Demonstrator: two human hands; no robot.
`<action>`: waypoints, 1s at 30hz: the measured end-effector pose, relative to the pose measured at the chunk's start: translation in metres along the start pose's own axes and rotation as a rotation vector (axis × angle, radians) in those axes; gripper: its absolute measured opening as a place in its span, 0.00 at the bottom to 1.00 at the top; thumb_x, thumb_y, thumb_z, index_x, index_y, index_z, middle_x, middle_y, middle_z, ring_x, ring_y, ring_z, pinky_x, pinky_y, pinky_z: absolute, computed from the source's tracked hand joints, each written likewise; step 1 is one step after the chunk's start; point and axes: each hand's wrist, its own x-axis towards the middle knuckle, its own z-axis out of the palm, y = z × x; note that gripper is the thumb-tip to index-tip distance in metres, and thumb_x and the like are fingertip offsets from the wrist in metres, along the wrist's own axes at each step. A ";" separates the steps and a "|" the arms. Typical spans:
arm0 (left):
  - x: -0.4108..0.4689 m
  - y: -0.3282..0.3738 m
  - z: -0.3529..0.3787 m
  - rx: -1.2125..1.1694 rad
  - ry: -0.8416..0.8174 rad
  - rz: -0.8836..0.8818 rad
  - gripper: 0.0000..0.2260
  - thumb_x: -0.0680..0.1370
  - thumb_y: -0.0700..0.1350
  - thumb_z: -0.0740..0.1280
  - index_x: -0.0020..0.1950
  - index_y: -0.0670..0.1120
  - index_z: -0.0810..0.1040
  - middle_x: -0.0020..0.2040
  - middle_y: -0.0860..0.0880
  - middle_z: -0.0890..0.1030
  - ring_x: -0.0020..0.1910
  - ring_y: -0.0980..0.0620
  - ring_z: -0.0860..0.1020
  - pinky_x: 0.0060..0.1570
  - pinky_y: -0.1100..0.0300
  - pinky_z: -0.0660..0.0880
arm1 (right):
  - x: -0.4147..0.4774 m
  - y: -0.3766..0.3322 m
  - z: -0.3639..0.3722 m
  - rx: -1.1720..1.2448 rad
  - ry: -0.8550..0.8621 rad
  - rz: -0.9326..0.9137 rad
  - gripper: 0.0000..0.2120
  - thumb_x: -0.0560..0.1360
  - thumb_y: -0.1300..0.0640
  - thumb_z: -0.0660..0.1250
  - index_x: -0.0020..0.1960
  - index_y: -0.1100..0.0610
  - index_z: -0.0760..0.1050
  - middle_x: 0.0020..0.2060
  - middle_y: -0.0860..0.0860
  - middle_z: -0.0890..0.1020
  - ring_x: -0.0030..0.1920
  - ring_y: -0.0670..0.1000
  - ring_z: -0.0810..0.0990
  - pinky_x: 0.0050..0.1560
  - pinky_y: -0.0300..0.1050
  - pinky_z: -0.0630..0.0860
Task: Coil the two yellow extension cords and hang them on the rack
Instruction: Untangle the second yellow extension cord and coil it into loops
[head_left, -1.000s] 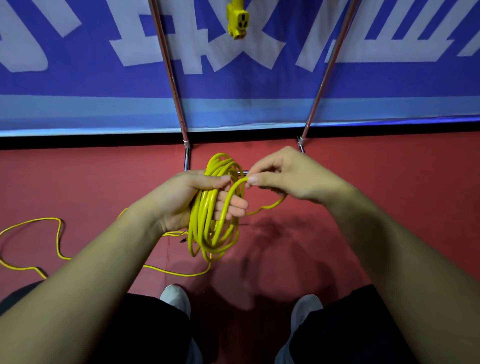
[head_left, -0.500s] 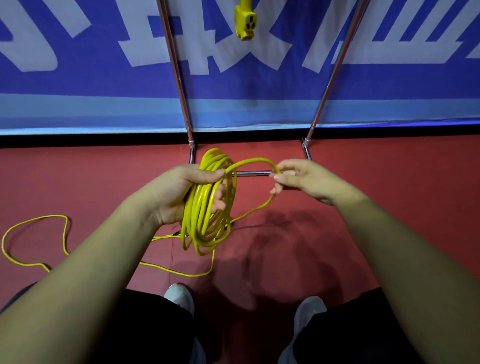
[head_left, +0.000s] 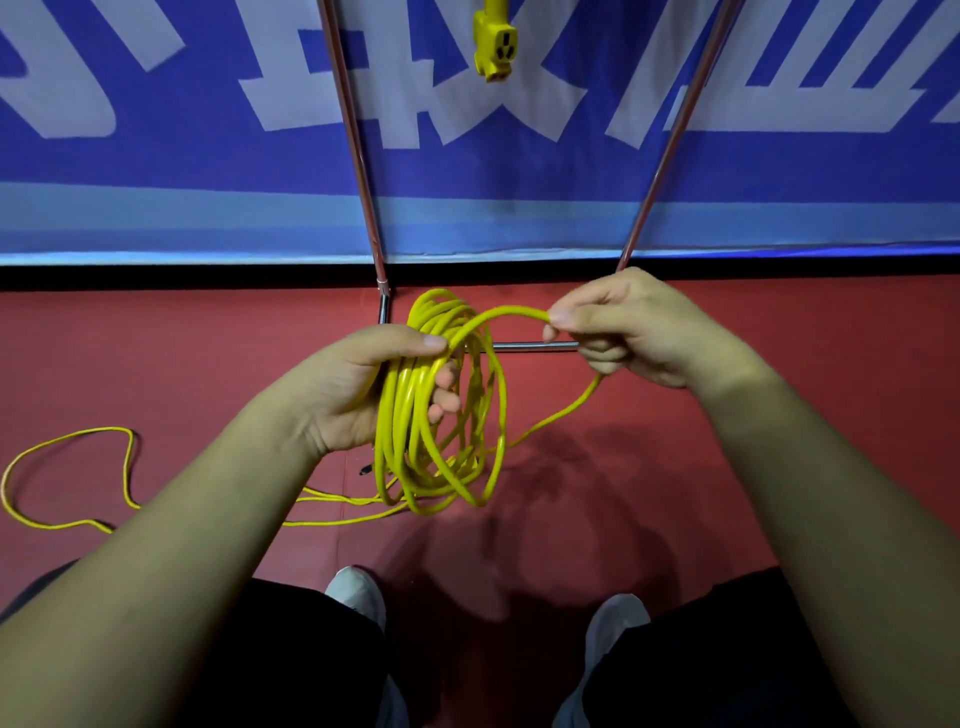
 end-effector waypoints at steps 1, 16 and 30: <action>0.000 -0.001 0.001 0.043 0.032 -0.005 0.09 0.75 0.45 0.65 0.50 0.40 0.74 0.30 0.50 0.80 0.27 0.53 0.80 0.28 0.61 0.75 | -0.003 -0.003 0.002 -0.054 -0.036 0.022 0.09 0.72 0.58 0.70 0.41 0.65 0.81 0.22 0.50 0.59 0.25 0.48 0.54 0.29 0.45 0.51; -0.002 0.010 0.003 -0.308 -0.303 0.018 0.07 0.72 0.43 0.72 0.43 0.42 0.77 0.25 0.55 0.71 0.20 0.59 0.70 0.24 0.65 0.68 | 0.008 0.054 -0.014 -0.595 -0.210 0.108 0.08 0.76 0.52 0.70 0.46 0.57 0.80 0.41 0.50 0.83 0.43 0.44 0.77 0.53 0.48 0.71; -0.017 0.013 0.022 -0.031 0.005 0.119 0.22 0.56 0.53 0.74 0.41 0.44 0.68 0.19 0.51 0.73 0.17 0.60 0.72 0.19 0.68 0.69 | 0.012 0.022 0.007 -0.446 0.087 -0.102 0.11 0.80 0.56 0.64 0.46 0.60 0.82 0.26 0.47 0.69 0.25 0.43 0.64 0.27 0.36 0.61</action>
